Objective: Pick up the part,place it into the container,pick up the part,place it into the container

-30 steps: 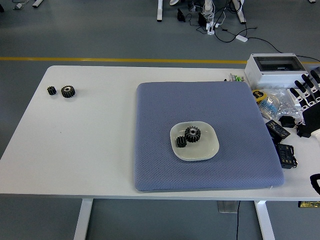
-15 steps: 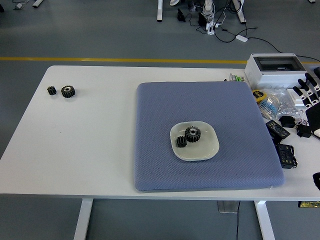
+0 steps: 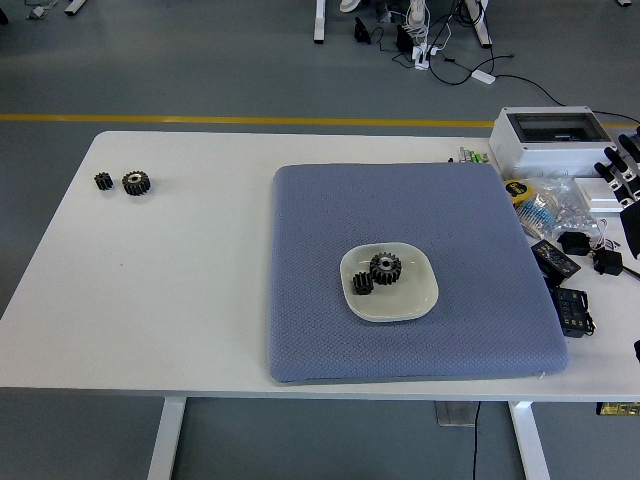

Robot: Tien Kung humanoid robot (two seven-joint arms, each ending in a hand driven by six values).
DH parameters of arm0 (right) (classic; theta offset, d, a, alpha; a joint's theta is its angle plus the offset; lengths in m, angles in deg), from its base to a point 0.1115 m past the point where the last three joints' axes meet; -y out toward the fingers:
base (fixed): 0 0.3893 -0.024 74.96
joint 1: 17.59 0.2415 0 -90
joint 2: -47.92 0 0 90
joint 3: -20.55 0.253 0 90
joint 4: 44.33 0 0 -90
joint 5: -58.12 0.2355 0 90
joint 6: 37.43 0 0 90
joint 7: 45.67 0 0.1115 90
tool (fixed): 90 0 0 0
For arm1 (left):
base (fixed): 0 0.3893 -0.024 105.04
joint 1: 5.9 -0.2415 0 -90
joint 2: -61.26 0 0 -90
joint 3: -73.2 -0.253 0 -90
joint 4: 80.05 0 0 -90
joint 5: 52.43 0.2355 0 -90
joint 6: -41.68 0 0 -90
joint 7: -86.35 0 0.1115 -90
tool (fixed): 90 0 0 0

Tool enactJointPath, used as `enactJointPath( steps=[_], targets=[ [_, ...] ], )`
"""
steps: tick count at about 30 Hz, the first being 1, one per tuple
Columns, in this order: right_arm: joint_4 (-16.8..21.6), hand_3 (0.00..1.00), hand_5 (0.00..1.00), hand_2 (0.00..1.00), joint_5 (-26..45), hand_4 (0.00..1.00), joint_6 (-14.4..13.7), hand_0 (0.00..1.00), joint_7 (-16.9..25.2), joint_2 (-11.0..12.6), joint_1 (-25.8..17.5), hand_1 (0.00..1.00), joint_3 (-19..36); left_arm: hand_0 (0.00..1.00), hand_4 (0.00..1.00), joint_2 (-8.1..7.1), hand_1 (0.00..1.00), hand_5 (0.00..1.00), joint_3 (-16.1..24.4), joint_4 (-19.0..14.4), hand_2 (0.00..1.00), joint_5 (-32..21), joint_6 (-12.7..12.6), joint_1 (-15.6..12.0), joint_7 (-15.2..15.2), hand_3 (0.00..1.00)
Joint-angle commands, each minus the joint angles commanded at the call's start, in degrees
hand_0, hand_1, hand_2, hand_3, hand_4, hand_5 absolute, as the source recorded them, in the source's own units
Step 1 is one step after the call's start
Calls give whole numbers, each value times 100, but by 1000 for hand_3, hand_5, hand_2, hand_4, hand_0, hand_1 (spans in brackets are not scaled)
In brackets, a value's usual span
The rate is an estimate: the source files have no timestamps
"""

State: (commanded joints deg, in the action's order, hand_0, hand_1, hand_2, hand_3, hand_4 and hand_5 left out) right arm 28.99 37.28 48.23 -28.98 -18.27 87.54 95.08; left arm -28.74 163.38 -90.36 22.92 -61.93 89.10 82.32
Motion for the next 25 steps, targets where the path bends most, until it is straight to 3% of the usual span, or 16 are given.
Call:
enactJointPath(
  steps=[12, 18, 25],
  targets=[
    [28, 835, 876, 834, -102, 998, -10, 833, -11, -5, -32, 793, 84, 713, 641, 0, 690, 579, -138, 0, 669, -77, -8, 75, -30, 555],
    [10, 831, 876, 834, -105, 998, -9, 833, -25, -52, -73, 792, -142, 712, 641, 0, 687, 579, 67, 0, 664, 220, 4, 27, -114, 554],
    [24, 821, 875, 834, -124, 998, -1, 827, -56, -102, -177, 791, -188, 712, 641, 0, 687, 579, 128, 0, 664, 173, -12, -23, -104, 555]
  ],
)
